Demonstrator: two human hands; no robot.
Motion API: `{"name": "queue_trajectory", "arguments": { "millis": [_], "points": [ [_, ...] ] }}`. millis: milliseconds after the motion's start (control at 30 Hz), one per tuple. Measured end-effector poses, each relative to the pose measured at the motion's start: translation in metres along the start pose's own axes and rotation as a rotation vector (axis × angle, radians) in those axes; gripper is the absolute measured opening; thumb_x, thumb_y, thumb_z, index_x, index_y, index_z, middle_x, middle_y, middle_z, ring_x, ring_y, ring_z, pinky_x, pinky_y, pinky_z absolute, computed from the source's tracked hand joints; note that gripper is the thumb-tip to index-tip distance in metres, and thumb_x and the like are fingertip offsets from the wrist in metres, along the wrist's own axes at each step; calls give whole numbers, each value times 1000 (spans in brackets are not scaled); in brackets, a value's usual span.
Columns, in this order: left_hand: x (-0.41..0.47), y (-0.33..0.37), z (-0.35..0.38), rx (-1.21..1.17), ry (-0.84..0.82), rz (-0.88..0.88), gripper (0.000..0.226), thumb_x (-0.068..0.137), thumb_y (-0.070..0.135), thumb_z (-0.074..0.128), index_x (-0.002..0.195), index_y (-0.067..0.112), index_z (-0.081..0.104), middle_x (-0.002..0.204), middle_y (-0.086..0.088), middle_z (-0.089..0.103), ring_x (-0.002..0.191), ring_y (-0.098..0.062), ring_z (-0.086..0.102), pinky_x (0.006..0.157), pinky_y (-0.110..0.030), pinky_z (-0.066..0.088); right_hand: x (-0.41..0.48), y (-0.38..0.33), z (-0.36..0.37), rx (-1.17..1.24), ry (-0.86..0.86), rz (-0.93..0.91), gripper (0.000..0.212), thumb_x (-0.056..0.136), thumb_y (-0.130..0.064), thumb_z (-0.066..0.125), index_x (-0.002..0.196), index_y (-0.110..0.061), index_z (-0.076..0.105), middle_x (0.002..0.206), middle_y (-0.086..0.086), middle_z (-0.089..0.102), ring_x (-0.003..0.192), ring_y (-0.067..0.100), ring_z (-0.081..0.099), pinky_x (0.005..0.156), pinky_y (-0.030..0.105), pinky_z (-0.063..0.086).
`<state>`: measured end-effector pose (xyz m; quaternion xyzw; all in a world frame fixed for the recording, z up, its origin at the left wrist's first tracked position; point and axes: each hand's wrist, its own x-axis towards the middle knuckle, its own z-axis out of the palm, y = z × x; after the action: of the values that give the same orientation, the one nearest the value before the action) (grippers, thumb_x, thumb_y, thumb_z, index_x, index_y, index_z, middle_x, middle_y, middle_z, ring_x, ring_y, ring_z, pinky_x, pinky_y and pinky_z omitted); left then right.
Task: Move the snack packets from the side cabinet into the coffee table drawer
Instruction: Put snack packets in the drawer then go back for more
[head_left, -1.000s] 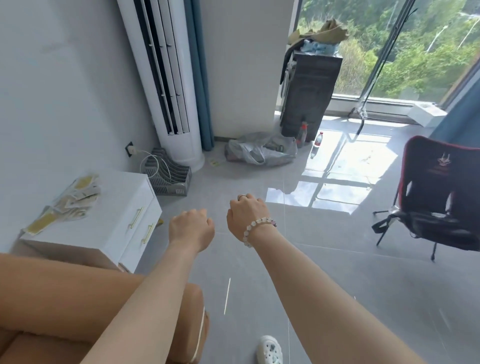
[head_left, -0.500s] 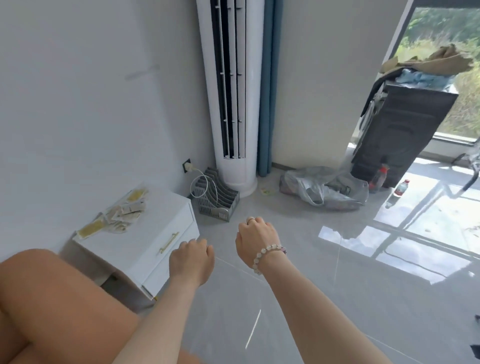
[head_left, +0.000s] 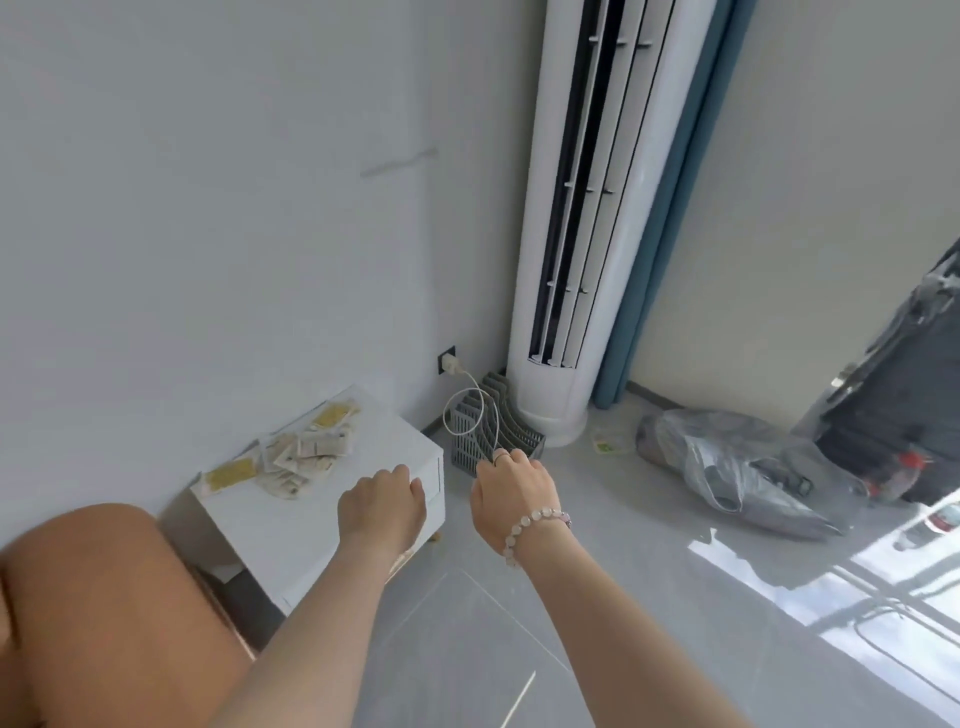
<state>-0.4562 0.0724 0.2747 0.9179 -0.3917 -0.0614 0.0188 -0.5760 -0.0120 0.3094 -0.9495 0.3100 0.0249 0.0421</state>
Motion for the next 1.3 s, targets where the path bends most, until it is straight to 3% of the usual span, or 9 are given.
{"name": "queue_trajectory", "arguments": {
  "millis": [167, 333, 667, 900, 1067, 1200, 1300],
  "points": [
    [40, 7, -10, 27, -22, 29, 39, 102, 32, 21, 120, 12, 50, 118, -6, 60, 108, -26, 57, 80, -32, 42, 44, 1, -4, -40, -23, -23, 36, 98, -25, 31, 121, -9, 54, 123, 9, 53, 115, 25, 46, 94, 34, 37],
    [83, -19, -20, -5, -18, -63, 40, 102, 34, 21, 121, 13, 49, 119, -5, 60, 110, -25, 57, 76, -31, 40, 111, 1, -24, -7, 28, -9, 38, 99, -26, 30, 124, -9, 53, 127, 9, 51, 120, 24, 44, 97, 35, 37],
    [166, -97, 3, -72, -81, -317, 39, 102, 35, 22, 121, 13, 48, 119, -4, 60, 110, -23, 58, 77, -30, 40, 246, -59, 8, 16, -83, -251, 35, 98, -23, 30, 119, -8, 54, 122, 9, 52, 116, 24, 45, 92, 33, 37],
    [249, -162, 12, -141, -137, -541, 39, 101, 35, 24, 117, 12, 50, 114, -5, 61, 105, -24, 59, 77, -30, 41, 369, -82, 34, -12, -205, -197, 33, 93, -24, 37, 121, -11, 51, 123, 6, 50, 116, 21, 44, 90, 31, 36],
    [275, -205, 31, -258, -210, -789, 39, 100, 34, 27, 128, 16, 46, 124, -5, 56, 115, -25, 52, 87, -31, 42, 438, -88, 70, -155, -390, -140, 50, 84, -32, 51, 128, -10, 43, 130, 7, 43, 121, 23, 41, 93, 29, 37],
    [269, -238, 52, -295, -318, -870, 42, 98, 35, 33, 134, 14, 41, 130, -5, 52, 118, -24, 50, 93, -34, 44, 467, -106, 100, -214, -474, -166, 64, 78, -39, 59, 131, -12, 36, 135, 7, 37, 123, 24, 39, 96, 29, 36],
    [269, -259, 72, -345, -387, -914, 47, 96, 37, 41, 138, 17, 37, 134, -2, 47, 119, -21, 49, 90, -33, 44, 474, -119, 134, -345, -513, -238, 75, 76, -43, 58, 139, -16, 28, 148, 8, 27, 138, 29, 22, 112, 43, 17]
  ]
}}
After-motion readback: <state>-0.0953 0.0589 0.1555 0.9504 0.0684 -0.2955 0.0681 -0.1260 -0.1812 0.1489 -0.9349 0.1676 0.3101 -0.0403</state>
